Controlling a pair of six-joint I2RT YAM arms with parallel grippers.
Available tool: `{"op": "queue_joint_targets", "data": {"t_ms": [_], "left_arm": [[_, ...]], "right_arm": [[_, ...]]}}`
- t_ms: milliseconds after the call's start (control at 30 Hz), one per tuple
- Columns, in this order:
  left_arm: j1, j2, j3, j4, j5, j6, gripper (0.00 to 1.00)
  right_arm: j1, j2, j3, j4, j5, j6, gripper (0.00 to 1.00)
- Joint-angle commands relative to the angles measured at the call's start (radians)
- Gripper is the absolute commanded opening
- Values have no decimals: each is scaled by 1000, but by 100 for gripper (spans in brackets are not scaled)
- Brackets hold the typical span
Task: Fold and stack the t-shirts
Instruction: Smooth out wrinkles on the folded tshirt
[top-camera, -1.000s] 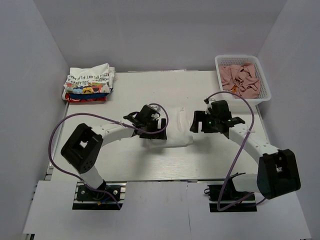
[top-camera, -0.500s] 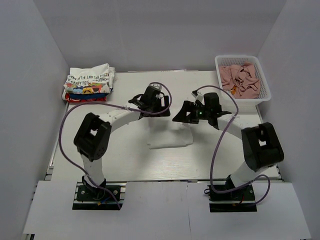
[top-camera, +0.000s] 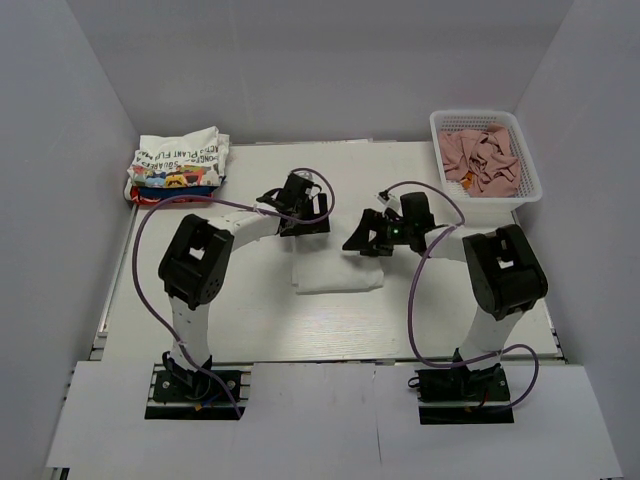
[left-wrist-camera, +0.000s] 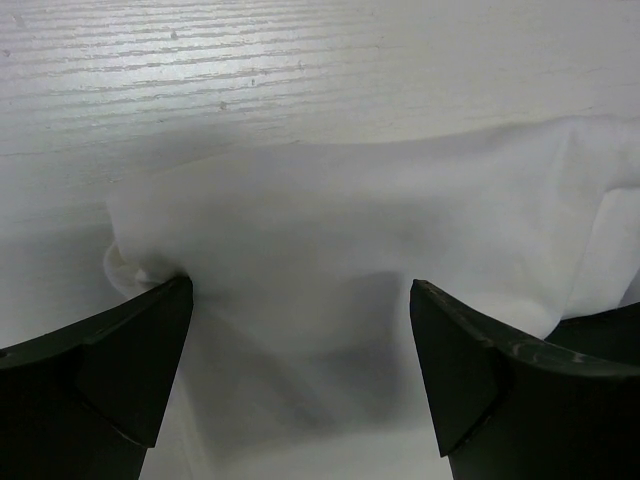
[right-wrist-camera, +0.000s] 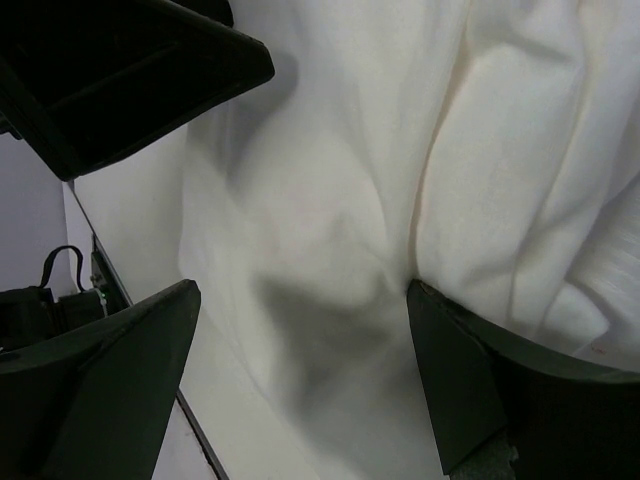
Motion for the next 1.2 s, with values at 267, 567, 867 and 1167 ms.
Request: {"op": "queue_joint_targets", "data": {"t_ms": [267,567,867,1167], "left_arm": [[-3,-240,-59,-101,-74,73,100],[6,-266,-169,-150,-61,38,100],[-3,-168,-191,-113,-50,29,96],[-12,-96,-241,-64,74,10,69]], "right_arm": [[4,-407,-40,-104,176,-162,90],[5,-567,-114,-210,259,-187,90],[1,-663,-163,-311,336,-224,90],[-1,-760,-197,-376,453,-244,90]]}}
